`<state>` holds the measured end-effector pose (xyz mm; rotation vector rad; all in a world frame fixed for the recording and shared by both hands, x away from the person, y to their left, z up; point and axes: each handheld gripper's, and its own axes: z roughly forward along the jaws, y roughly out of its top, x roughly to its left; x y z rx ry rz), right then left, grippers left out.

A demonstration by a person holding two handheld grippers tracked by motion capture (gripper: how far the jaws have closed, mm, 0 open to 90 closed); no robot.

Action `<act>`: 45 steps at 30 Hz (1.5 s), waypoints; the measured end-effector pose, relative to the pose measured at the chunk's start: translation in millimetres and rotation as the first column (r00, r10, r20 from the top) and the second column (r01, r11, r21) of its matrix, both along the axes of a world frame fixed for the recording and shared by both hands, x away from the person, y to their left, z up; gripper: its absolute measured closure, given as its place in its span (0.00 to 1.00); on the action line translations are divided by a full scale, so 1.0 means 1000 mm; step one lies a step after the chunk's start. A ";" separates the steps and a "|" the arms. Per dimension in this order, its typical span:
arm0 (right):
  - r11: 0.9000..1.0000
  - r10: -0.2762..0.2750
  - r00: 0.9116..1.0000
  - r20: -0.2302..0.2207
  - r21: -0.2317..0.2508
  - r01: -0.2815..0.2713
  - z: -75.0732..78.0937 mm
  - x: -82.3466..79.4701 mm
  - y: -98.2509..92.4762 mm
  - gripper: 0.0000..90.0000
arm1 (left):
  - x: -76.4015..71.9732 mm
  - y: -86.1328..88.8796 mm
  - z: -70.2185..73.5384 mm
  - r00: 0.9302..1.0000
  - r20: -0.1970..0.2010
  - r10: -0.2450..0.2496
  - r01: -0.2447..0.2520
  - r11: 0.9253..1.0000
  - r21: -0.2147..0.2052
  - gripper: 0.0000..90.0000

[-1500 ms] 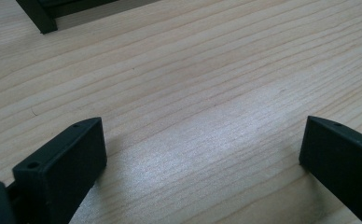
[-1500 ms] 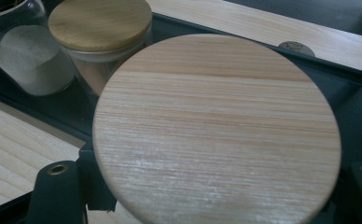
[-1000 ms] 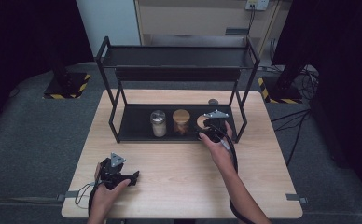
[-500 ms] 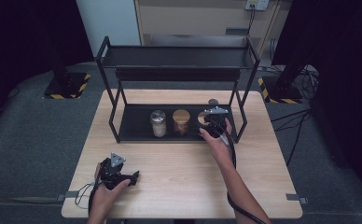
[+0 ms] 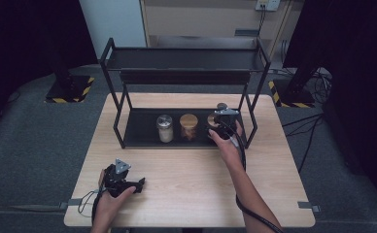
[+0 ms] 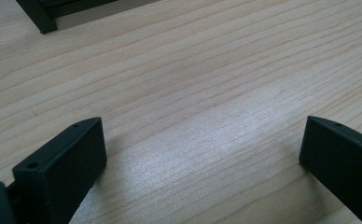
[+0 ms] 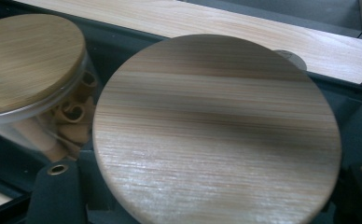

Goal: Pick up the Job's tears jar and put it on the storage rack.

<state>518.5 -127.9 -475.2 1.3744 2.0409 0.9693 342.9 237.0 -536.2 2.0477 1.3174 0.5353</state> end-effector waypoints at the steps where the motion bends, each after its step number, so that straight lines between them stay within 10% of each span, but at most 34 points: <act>1: 1.000 -0.004 1.000 -0.003 0.001 0.004 0.000 0.001 0.000 0.29 | 0.000 0.000 0.000 1.000 0.000 0.000 0.000 1.000 0.000 0.00; 45: 0.999 -0.032 0.999 -0.019 0.036 0.033 -0.020 0.013 0.000 0.29 | 0.000 0.000 0.000 1.000 0.000 0.000 0.000 1.000 0.000 0.00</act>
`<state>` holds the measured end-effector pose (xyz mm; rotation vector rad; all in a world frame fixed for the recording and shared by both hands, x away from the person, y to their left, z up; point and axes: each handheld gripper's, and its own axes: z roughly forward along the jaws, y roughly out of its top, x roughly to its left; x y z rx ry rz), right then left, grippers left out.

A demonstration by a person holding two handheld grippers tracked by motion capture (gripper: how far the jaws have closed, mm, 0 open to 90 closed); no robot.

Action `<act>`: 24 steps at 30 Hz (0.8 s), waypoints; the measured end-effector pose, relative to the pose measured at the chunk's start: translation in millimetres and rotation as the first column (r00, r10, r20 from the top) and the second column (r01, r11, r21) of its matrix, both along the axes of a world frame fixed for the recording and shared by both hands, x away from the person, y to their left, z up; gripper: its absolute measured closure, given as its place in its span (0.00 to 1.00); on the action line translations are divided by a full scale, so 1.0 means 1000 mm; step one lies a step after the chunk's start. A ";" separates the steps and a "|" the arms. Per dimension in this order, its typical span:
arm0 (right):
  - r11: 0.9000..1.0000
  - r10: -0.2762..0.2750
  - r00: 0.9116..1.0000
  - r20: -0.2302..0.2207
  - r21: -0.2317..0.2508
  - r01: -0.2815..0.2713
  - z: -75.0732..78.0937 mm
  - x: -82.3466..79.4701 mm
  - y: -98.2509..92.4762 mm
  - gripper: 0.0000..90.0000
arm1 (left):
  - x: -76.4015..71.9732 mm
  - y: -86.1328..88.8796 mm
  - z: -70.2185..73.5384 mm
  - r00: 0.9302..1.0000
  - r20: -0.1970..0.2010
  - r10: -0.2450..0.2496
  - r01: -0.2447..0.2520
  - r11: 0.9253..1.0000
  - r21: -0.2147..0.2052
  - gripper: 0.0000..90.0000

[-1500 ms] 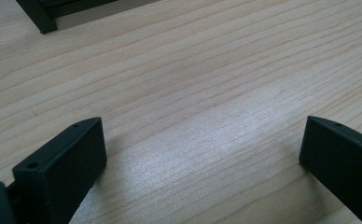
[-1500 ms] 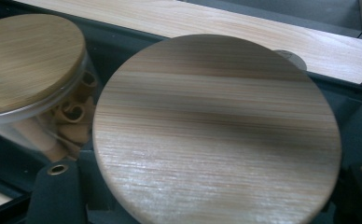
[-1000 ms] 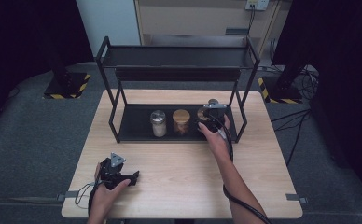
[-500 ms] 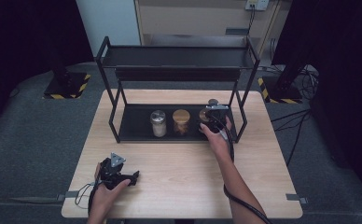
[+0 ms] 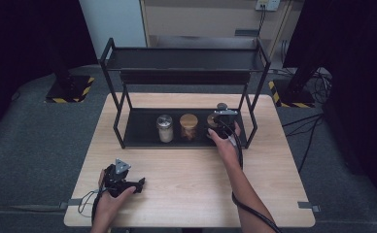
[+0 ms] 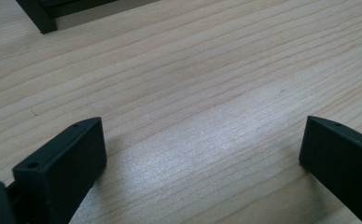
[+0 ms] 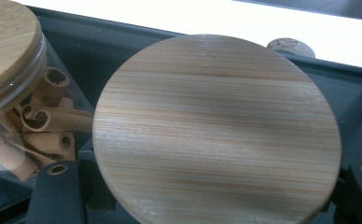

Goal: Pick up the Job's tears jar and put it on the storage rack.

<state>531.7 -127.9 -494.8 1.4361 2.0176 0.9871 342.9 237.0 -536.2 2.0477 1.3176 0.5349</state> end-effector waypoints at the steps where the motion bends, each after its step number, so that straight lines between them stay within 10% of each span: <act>1: 1.000 -0.004 1.000 0.000 0.003 0.004 -0.001 0.000 0.000 0.29 | 0.000 0.000 0.000 1.000 0.000 0.000 0.000 1.000 0.000 0.00; 24: 1.000 -0.001 0.999 0.034 -0.009 0.001 -0.005 -0.001 0.000 0.28 | 0.000 0.000 0.000 1.000 0.000 0.000 0.000 1.000 -0.001 0.00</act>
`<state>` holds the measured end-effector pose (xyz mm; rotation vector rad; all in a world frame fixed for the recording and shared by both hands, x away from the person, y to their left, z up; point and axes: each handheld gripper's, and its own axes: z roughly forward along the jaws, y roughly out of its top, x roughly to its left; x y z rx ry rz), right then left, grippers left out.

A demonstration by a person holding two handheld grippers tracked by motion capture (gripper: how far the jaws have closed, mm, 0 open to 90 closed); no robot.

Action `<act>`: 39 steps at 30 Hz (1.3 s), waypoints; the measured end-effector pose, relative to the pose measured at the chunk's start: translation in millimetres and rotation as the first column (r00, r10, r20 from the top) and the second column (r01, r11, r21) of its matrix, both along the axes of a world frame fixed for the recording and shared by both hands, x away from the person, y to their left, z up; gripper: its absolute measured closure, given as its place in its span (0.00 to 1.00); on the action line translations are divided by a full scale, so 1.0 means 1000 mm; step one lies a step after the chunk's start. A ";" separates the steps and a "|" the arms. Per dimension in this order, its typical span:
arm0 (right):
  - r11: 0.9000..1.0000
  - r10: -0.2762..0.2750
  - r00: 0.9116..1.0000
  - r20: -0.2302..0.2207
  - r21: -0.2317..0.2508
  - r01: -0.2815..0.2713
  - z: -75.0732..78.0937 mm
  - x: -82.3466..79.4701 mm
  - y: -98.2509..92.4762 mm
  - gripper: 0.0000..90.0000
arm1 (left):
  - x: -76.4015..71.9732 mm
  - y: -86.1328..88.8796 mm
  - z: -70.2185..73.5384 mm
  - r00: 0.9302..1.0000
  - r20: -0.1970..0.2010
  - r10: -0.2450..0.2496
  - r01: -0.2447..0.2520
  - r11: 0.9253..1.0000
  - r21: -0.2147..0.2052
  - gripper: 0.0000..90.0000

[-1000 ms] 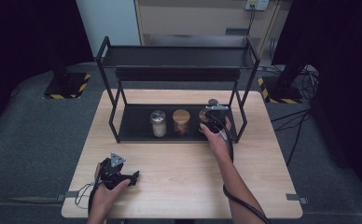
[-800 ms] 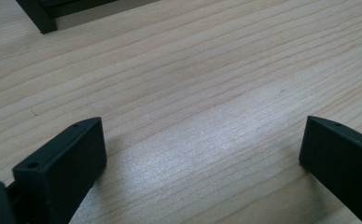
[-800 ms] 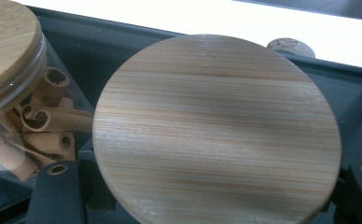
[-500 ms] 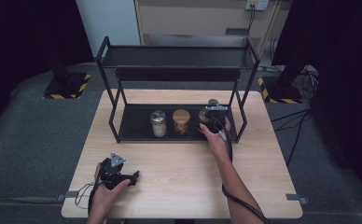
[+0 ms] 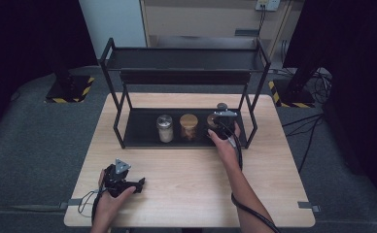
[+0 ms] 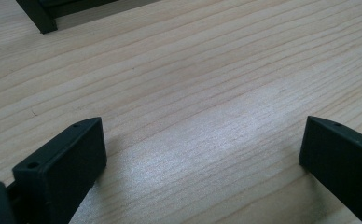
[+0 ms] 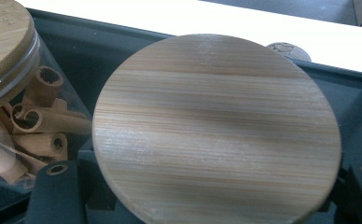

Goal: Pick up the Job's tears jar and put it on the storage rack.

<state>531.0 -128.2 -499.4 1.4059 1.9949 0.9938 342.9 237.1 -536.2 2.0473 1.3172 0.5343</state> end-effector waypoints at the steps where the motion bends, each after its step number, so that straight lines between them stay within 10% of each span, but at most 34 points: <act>1: 1.000 -0.003 1.000 -0.001 0.003 0.003 0.000 0.000 0.000 0.28 | 0.000 0.000 0.000 1.000 0.000 0.000 0.000 1.000 0.000 0.00; 15: 1.000 -0.001 1.000 -0.001 -0.015 0.001 -0.001 -0.007 -0.003 0.09 | 0.000 0.000 0.000 1.000 0.000 0.000 0.000 1.000 0.000 0.00; 39: 1.000 0.029 0.999 0.044 0.008 -0.030 0.010 -0.050 -0.011 0.04 | 0.000 0.000 0.000 1.000 0.000 0.000 0.000 1.000 0.001 0.00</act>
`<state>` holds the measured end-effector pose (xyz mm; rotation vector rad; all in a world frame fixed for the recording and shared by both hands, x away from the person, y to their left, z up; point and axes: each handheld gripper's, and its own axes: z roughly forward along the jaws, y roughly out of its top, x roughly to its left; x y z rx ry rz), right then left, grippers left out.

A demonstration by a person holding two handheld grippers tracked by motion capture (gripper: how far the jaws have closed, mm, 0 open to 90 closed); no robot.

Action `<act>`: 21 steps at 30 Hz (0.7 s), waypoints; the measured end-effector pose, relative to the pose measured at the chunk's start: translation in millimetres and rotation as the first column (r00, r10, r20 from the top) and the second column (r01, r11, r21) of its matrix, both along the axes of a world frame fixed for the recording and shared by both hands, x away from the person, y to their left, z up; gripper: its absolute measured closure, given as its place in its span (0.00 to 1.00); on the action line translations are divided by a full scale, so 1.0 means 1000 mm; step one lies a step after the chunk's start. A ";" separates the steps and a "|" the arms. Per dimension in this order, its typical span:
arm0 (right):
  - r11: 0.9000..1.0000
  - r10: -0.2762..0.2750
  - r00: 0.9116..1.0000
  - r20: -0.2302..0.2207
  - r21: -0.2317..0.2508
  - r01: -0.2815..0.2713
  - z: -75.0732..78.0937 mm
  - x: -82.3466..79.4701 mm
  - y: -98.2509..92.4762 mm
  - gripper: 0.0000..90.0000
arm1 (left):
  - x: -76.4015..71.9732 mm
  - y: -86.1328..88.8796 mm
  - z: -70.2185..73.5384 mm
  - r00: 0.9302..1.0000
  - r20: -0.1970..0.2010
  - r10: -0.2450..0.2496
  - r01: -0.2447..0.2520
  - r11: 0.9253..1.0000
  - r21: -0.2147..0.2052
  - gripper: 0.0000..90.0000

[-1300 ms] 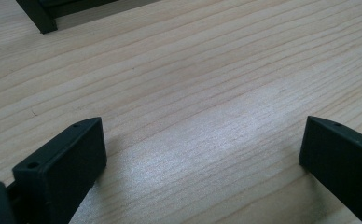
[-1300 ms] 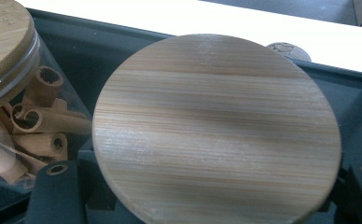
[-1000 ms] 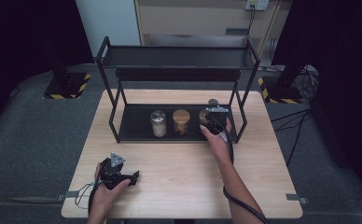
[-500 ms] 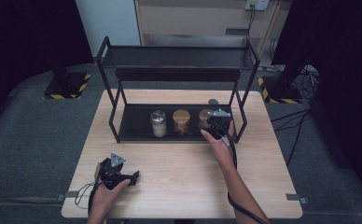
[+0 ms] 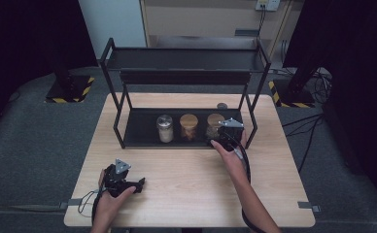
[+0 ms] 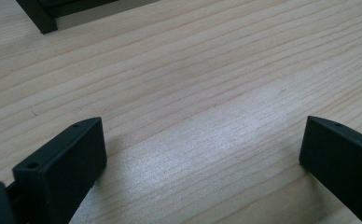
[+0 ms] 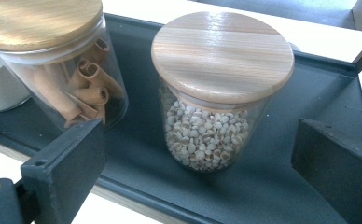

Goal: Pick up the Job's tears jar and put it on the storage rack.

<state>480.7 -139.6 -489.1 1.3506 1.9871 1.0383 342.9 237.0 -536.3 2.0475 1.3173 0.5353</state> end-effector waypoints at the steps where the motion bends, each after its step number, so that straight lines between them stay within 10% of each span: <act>1: 1.000 0.001 1.000 0.002 0.002 -0.001 0.000 -0.001 0.000 0.04 | 0.000 0.000 0.000 1.000 0.000 0.000 0.000 1.000 0.000 0.00; 21: 1.000 0.018 1.000 0.014 -0.004 -0.018 0.003 -0.021 -0.004 0.04 | 0.000 0.000 0.000 1.000 0.000 0.000 0.000 1.000 0.001 0.00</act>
